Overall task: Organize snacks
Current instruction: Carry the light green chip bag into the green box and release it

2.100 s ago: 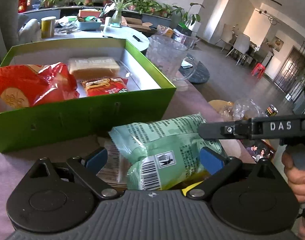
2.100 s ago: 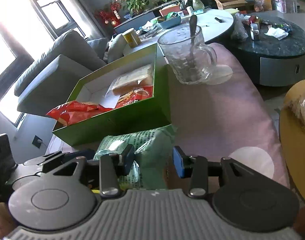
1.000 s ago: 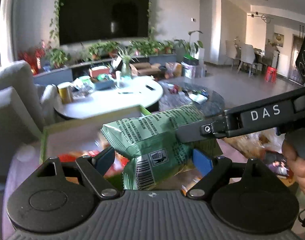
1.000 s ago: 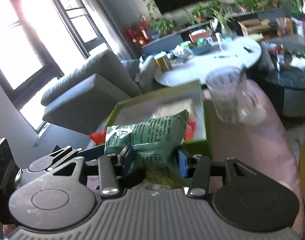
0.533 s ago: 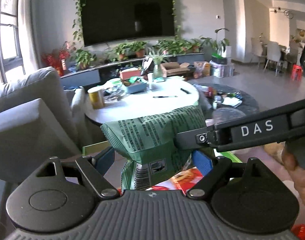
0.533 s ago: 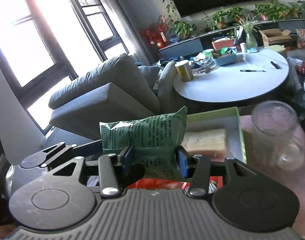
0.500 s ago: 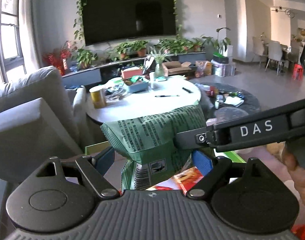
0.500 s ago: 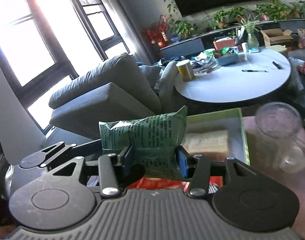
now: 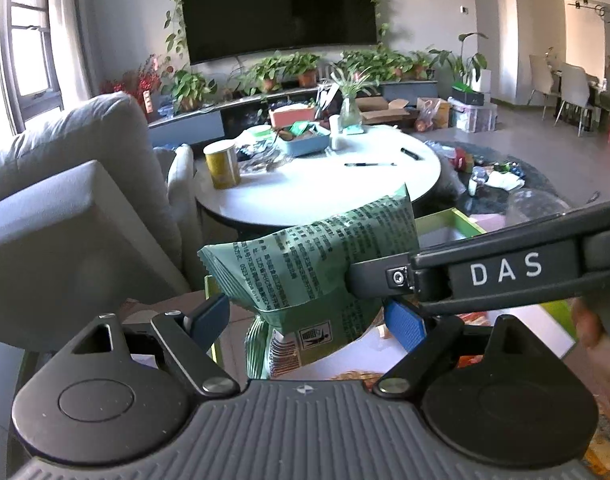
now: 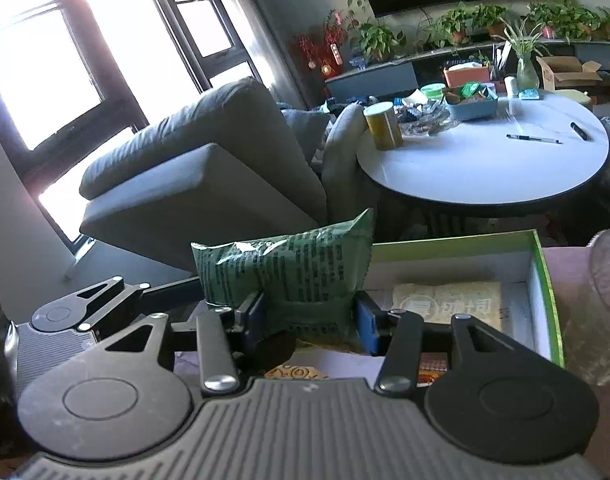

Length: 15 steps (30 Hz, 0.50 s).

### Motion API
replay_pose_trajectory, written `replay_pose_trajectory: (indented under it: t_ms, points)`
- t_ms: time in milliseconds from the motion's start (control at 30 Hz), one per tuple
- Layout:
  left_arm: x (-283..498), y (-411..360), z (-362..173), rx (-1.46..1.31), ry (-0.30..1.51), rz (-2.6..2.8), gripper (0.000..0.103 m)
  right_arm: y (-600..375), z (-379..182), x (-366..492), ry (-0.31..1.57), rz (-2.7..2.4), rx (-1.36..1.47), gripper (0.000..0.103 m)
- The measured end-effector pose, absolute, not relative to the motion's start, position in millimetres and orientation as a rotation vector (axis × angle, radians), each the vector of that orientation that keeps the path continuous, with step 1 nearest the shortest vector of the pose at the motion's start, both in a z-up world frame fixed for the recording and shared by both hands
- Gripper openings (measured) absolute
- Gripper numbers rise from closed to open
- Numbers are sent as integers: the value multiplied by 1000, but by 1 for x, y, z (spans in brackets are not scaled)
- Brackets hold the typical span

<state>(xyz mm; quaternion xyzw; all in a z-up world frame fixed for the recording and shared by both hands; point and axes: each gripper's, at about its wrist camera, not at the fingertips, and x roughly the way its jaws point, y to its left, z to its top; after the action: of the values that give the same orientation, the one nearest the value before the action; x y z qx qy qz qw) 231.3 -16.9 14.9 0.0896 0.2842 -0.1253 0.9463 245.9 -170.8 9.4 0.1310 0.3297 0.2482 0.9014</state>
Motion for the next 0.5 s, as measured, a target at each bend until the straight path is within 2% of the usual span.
replay_pose_trajectory:
  t_ms: [67,100,167,433,500]
  points:
    - [235,-13,10,184,593,-236,84,-167,4,250,680,520,275,32]
    - [236,-12,8,186,601,-220,84,-165,2,253,684,520,277,37]
    - [235,-8,4,188,609,-210,84,-164,-2,255,695,493,280,40]
    - [219,3,7,133,606,-193,85,-179,7,241,692,464,281,42]
    - [210,2,12,118,594,-200,86,-185,14,232,674,464,279,46]
